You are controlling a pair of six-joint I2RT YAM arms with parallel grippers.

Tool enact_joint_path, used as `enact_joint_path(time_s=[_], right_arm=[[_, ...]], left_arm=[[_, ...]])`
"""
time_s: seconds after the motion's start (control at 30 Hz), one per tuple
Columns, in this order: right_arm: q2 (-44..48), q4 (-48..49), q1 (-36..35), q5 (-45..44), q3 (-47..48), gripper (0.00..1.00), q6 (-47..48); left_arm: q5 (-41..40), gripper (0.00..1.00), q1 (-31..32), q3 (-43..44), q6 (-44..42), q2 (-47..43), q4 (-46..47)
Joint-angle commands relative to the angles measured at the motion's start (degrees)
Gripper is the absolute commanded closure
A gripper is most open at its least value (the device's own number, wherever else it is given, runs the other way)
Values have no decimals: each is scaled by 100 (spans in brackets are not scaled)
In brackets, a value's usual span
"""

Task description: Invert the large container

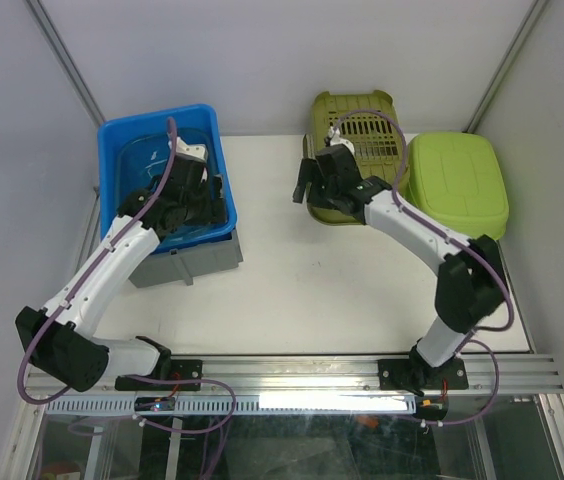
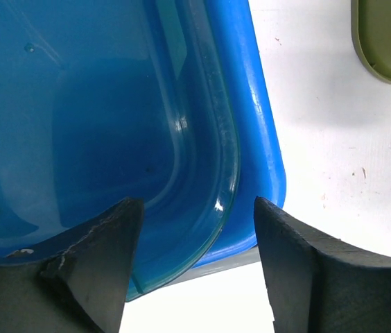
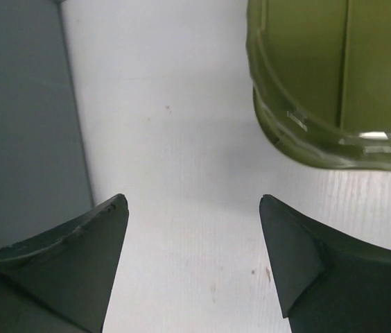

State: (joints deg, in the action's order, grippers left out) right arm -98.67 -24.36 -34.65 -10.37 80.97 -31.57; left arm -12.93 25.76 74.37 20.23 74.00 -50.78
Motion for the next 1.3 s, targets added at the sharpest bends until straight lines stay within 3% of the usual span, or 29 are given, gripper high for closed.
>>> enact_joint_path(time_s=[0.0,0.3,0.43,0.5,0.7,1.07,1.27], right_arm=[[1128,557,-59,461,-654,20,100],[2454,473,-52,30,-1575,19,6],[2678,249,-53,-120,-1605,19,-4],[2804,167,-51,-218,-1613,18,-2],[3222,133,-45,-480,-1663,18,-9],[3966,149,-13,-1046,-1932,18,-123],[4506,140,2,-1391,-2147,18,-173]], left_arm=[[-65,35,-52,58,-186,93,361],[-238,39,-36,34,-327,371,473],[-299,56,-36,-66,-406,493,547],[-329,70,-36,3,-449,506,538],[-352,100,-34,878,-648,127,184],[-74,100,-35,2847,-980,-553,134],[978,100,-35,3491,-842,-561,424]])
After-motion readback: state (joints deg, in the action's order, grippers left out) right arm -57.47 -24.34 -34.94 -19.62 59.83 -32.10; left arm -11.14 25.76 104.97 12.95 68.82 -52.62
